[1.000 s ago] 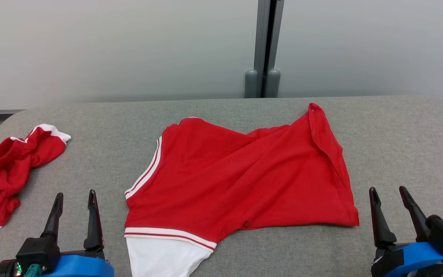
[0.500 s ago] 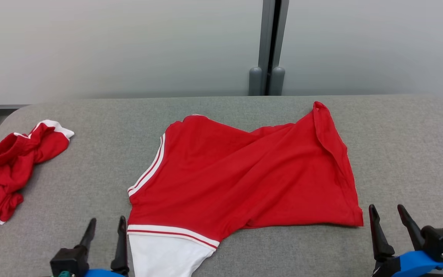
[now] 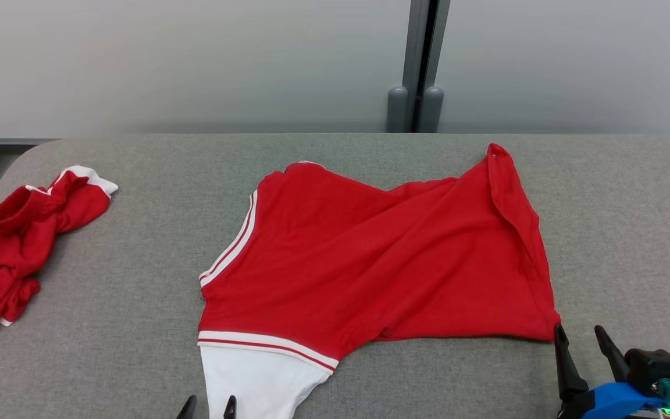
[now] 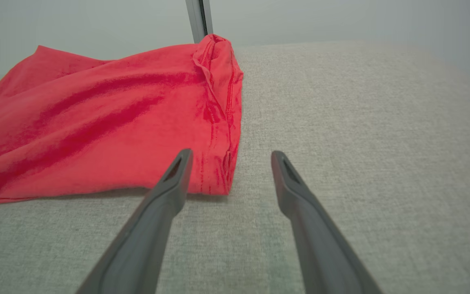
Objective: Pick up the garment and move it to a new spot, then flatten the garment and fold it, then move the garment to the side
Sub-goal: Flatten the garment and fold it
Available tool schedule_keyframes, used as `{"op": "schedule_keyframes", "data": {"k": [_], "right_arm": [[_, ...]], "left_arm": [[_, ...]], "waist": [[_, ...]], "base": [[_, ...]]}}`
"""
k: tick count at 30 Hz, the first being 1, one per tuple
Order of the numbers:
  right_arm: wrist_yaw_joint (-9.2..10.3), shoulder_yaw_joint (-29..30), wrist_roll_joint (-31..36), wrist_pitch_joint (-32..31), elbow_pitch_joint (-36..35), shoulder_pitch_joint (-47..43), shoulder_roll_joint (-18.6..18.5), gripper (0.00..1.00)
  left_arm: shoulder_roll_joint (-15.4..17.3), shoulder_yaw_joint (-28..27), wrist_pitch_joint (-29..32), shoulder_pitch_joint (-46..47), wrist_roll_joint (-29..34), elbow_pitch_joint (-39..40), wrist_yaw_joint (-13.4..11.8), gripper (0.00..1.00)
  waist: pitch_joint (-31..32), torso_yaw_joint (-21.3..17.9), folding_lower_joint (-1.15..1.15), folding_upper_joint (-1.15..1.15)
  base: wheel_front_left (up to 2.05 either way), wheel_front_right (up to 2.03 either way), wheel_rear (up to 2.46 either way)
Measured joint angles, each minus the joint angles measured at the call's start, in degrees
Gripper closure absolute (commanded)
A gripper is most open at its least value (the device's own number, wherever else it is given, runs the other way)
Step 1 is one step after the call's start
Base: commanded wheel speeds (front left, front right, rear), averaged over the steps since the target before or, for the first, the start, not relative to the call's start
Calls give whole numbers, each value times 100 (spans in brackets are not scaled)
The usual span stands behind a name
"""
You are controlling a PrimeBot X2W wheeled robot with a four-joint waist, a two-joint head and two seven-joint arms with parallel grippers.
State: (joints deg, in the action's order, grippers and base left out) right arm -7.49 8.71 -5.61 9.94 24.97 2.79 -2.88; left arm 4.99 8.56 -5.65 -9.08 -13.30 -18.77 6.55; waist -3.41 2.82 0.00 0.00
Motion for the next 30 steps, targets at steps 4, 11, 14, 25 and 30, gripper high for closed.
{"op": "schedule_keyframes", "data": {"k": [4,11,14,25,30], "right_arm": [[0,-7,2,85,227,139,1,0],[0,-27,2,222,508,293,2,0],[0,-25,2,257,591,300,2,0],[0,-52,14,333,839,390,3,0],[0,-55,43,347,926,426,3,0]], "left_arm": [[13,165,116,-64,-22,-69,10,0],[29,298,255,-201,-49,-210,12,0],[11,339,254,-196,-145,-255,31,0],[-30,624,135,249,-417,-584,55,100],[20,594,-68,380,-480,-583,56,100]], "waist": [[-34,10,0,0],[-41,5,0,0],[-41,4,0,0],[-49,-19,0,0],[-66,-8,0,0]], "base": [[0,0,0],[0,0,0],[0,0,0],[0,0,0],[0,0,0]]}}
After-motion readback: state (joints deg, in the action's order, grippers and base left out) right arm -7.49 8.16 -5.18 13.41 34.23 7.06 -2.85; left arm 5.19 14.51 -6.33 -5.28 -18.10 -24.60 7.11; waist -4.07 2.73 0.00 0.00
